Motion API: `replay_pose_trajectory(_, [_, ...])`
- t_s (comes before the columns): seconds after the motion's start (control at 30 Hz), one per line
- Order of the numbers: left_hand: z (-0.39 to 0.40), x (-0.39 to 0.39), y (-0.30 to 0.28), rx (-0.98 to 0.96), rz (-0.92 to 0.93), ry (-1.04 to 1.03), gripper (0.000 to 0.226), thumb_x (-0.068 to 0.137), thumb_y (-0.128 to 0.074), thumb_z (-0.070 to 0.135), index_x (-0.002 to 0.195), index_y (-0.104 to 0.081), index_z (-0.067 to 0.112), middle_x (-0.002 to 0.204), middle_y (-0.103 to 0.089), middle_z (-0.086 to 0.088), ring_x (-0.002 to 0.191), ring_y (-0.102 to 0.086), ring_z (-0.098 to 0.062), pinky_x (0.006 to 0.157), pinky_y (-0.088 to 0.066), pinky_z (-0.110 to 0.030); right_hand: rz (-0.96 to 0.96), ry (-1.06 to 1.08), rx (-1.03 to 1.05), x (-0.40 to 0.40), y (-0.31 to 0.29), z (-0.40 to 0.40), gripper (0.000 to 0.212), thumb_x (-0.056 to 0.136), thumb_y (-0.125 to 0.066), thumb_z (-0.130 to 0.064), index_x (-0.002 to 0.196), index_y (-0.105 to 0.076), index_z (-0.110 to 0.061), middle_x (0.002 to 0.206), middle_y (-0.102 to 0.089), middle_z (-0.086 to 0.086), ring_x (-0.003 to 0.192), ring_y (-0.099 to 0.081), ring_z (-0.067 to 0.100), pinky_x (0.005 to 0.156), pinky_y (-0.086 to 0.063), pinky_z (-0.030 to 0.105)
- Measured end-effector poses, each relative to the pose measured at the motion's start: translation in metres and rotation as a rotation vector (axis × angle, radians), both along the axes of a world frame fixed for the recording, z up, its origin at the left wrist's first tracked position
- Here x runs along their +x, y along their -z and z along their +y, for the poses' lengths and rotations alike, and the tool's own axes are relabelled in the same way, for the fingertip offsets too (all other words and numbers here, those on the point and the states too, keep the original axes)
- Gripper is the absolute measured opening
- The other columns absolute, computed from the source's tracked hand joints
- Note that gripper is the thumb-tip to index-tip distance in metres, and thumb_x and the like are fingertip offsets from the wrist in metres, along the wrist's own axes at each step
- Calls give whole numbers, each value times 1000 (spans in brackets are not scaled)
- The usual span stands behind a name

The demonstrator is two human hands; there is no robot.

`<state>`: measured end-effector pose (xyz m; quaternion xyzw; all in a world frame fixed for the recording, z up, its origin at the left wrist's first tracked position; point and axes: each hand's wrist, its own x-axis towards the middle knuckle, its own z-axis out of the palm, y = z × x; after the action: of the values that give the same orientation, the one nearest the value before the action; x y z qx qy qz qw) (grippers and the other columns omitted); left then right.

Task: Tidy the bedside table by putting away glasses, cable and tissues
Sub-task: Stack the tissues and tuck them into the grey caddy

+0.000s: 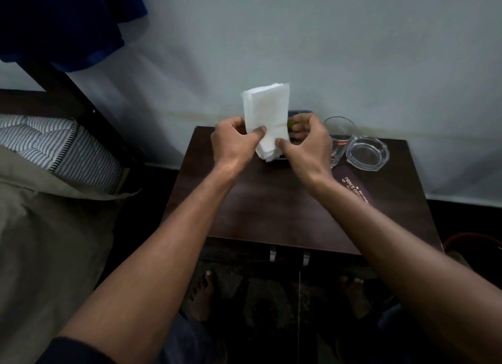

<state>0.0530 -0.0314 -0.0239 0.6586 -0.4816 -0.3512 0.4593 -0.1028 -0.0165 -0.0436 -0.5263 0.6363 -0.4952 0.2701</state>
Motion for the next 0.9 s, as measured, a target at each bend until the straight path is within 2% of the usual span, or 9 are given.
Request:
replay_pose_trajectory(0.07, [-1,-4,-6,-76,-71,-112,24,80,-86,29,100,-83,17,93,-83,5,83,-79,-10,78,-66,-34,64,97,-116,4,-3,-3,41,73,-87,-11,109,-69,-16,105,-70,0,82,-62,5,78,-55,23])
replay_pose_trajectory(0.17, [-1,-11,-10,-133,-97,-221,20,83,-81,31,92,-80,13,88,-82,1,82,-78,-18,76,-61,-35,-19,-10,-121,10,-8,-11,25,85,-73,3,102,-76,-16,97,-76,-3,80,-69,6,83,-62,31])
replay_pose_trajectory(0.4, [-4,-23,-5,-174,-80,-148,19,90,-73,26,107,-78,19,88,-83,5,86,-78,-15,76,-56,-25,-88,-195,35,24,-6,-26,56,86,-46,11,132,-72,-7,124,-78,4,115,-73,15,106,-57,39])
replay_pose_trajectory(0.47, [-7,-24,-2,-144,-81,-106,21,90,-71,23,109,-78,20,90,-83,4,90,-78,-19,80,-59,-33,-31,-212,55,23,-6,-27,56,83,-44,7,128,-73,-11,115,-79,3,106,-73,19,99,-59,44])
replay_pose_trajectory(0.53, [-8,-27,-1,-100,-82,-60,21,90,-70,17,110,-78,18,92,-83,5,88,-76,-17,78,-56,-29,19,-218,112,22,-5,-29,51,81,-44,5,119,-73,-13,102,-78,4,93,-70,25,90,-59,50])
replay_pose_trajectory(0.63, [-9,-32,-1,-27,-113,8,24,87,-65,5,104,-75,17,87,-74,9,82,-64,-15,70,-40,-21,24,-261,164,21,-3,-30,63,73,-41,-1,126,-70,-20,111,-79,1,106,-73,23,100,-58,52])
replay_pose_trajectory(0.7, [-14,-33,3,-4,-137,83,24,82,-59,0,94,-69,18,83,-72,4,85,-67,-25,72,-41,-25,48,-291,183,19,3,-34,61,69,-41,-4,121,-67,-24,108,-78,2,106,-73,26,97,-58,55])
replay_pose_trajectory(0.8, [-19,-32,7,-6,-243,150,27,76,-55,0,93,-69,14,84,-72,-1,84,-66,-29,72,-46,-31,81,-290,194,18,4,-37,45,67,-41,-3,105,-63,-12,96,-74,13,96,-70,39,84,-58,61])
replay_pose_trajectory(0.9, [-24,-31,12,-36,-300,128,27,76,-56,1,95,-73,10,95,-76,-9,92,-68,-32,79,-54,-39,120,-256,160,15,-1,-37,34,75,-46,5,104,-62,-2,97,-72,20,95,-68,41,82,-57,58])
